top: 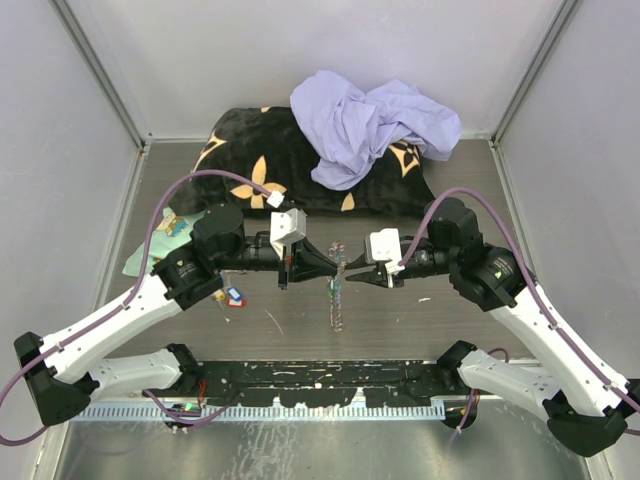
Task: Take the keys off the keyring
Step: Remove the key from the keyring.
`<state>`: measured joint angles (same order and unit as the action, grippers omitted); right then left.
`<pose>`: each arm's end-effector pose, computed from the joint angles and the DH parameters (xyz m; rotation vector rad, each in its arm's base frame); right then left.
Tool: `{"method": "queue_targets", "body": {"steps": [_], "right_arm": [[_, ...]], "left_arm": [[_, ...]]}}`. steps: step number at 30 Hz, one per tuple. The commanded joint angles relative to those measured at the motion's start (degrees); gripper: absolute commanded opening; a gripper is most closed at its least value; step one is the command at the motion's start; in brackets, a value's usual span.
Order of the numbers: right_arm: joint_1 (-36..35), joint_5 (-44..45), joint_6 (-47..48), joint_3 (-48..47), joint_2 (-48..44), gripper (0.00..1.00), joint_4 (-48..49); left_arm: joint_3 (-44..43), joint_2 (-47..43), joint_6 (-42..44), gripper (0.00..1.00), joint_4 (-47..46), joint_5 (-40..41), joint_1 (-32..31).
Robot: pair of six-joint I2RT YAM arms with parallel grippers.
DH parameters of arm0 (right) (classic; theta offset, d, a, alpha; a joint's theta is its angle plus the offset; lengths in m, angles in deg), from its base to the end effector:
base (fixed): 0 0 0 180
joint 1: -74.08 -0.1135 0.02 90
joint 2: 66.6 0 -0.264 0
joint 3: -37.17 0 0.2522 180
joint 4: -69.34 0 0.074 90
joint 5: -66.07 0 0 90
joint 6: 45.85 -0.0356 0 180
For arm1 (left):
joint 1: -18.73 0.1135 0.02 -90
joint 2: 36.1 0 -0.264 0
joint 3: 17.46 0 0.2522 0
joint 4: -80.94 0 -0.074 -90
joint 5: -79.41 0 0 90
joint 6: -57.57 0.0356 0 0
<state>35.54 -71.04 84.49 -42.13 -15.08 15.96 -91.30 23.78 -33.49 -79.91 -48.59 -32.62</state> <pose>0.1147 0.1247 0.3953 -1.5938 1.1247 0.8014 0.1290 -0.1964 0.3935 1.2162 1.3225 -1.2208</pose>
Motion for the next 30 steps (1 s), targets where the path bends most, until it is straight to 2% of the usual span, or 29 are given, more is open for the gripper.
{"method": "queue_targets", "body": {"steps": [1, 4, 18, 25, 28, 30], "right_arm": [[0.04, 0.97, -2.30, -1.14, -0.02, 0.29, 4.52], [0.08, -0.39, -3.03, -1.40, 0.06, 0.31, 5.02], [0.03, -2.79, -6.44, -1.49, 0.65, 0.29, 7.70], [0.04, -2.81, -6.93, -1.48, 0.69, 0.19, 7.91], [0.02, -3.17, -6.83, -1.65, 0.77, 0.06, 7.71], [0.00, -3.52, -6.94, -1.69, 0.69, 0.01, 7.63]], "left_arm": [[-0.46, -2.00, -1.04, 0.00, -5.60, -1.56, -0.12], [-0.43, -1.80, -1.14, 0.00, -5.87, -1.69, -0.08], [-0.52, -1.64, -1.31, 0.00, -6.00, -1.79, -0.16], [-0.73, -1.31, -1.27, 0.00, -5.58, -1.91, -0.13], [-0.83, -1.14, -1.25, 0.00, -5.56, -2.00, -0.12], [-0.85, -1.23, -1.54, 0.00, -5.83, -2.00, -0.14]]}}
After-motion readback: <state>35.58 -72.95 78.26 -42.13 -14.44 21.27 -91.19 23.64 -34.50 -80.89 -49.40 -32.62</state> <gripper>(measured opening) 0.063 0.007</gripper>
